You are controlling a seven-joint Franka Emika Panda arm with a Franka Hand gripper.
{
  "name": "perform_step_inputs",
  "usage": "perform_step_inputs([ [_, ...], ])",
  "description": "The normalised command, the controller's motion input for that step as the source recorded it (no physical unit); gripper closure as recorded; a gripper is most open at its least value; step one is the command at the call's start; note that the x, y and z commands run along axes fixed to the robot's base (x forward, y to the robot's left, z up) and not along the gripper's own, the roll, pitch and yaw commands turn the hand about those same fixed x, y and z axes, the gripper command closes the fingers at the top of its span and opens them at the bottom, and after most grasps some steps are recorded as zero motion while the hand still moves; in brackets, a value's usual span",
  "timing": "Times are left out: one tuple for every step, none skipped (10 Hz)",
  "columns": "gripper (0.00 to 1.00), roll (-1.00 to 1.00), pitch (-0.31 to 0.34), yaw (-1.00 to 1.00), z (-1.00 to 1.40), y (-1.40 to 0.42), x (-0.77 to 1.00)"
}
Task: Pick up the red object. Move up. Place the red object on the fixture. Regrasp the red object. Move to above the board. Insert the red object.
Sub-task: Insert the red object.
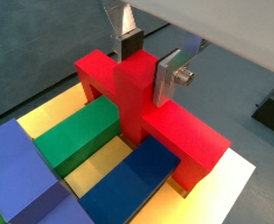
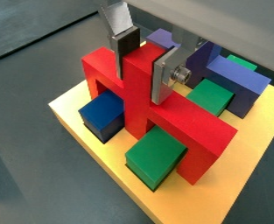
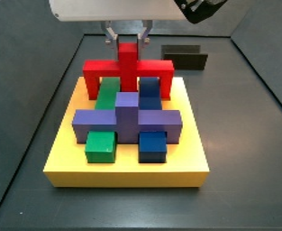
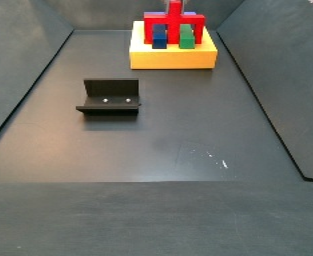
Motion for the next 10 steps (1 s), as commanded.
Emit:
perform_step_inputs([
  [1.00,-0.10,-0.084,0.00,-0.05,-0.16,-0.01],
  [1.00,-0.09,-0.067,0.00,-0.04,-0.16,-0.01],
  [1.00,-0.09,-0.053,0.00,-0.11,-0.07,0.00],
  [1.00,-0.03,-0.024,0.06,-0.23,0.00,0.00],
  [1.00,0.00,0.000,0.08,-0.25,0.10,-0.02],
  [1.00,0.00,0.000,0.08,-0.44,0.09,0.00],
  [1.00,-0.07,-0.030,0.00,-0.78,0.10,0.01],
  [1.00,-0.13,-0.117,0.00,-0.83,0.09,0.00],
  [1.00,-0.07,-0.097,0.00,-0.55,0.01,0.00],
  [1.00,0.00,0.000,0.00,0.00,0.00,0.00],
])
